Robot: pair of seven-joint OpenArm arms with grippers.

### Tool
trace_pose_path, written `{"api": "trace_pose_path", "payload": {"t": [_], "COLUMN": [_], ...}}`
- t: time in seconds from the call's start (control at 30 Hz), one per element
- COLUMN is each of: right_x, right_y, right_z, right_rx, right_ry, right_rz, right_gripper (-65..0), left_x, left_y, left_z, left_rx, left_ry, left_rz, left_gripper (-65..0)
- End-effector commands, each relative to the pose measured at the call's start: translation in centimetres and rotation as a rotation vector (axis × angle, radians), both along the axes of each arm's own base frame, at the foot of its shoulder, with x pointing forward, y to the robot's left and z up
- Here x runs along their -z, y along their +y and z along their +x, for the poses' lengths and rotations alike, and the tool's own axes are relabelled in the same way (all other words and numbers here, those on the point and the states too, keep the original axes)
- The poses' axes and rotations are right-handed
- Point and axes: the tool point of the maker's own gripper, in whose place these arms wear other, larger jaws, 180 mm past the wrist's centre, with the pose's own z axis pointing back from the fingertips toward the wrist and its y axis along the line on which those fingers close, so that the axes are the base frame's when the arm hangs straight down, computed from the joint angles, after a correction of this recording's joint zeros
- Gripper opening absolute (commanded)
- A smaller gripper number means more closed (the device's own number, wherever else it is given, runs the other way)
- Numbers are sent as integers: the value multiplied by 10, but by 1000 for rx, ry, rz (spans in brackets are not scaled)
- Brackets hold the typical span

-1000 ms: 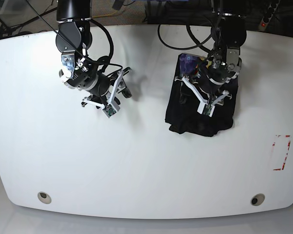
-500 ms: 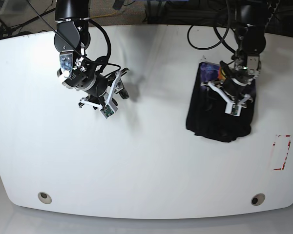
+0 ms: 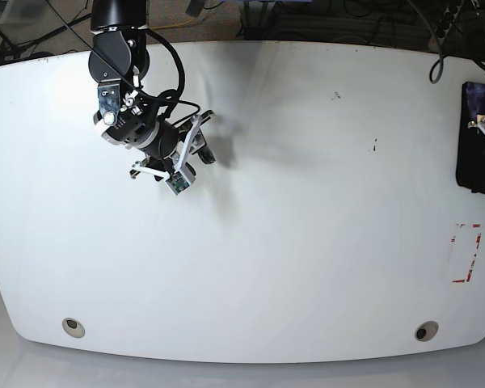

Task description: Fold the T-shirt properly

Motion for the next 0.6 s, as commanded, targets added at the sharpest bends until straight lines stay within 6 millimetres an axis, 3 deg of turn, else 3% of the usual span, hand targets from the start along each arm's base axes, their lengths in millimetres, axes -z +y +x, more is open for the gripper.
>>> {"api": "trace_pose_path", "payload": {"t": [0.0,0.1,0.3,0.37,0.57], "right_x": [-15,-20,-19,-22,-38], "right_y": [4,7,3,3,-6], "right_z": [5,5,5,7,17], "right_rx": [-5,-8,-5,-5,15], "right_ry": [-52,-66,-71,-89,-249], "right_rz": [27,33,20,26,113], "right_gripper": [-412,-412,-412,-412,-412], "left_x": [-22,-31,-89,-94,-101], "left_y": [23,24,2,-14,-94], "left_z": [-3,-1,32,40,71], "left_rx": [10,45,180,204,279], "left_ry": [16,15,-74,-92,-310], "left_rz": [48,39,117,124,63], "left_gripper": [-264,-264,-264,-264,-264]}}
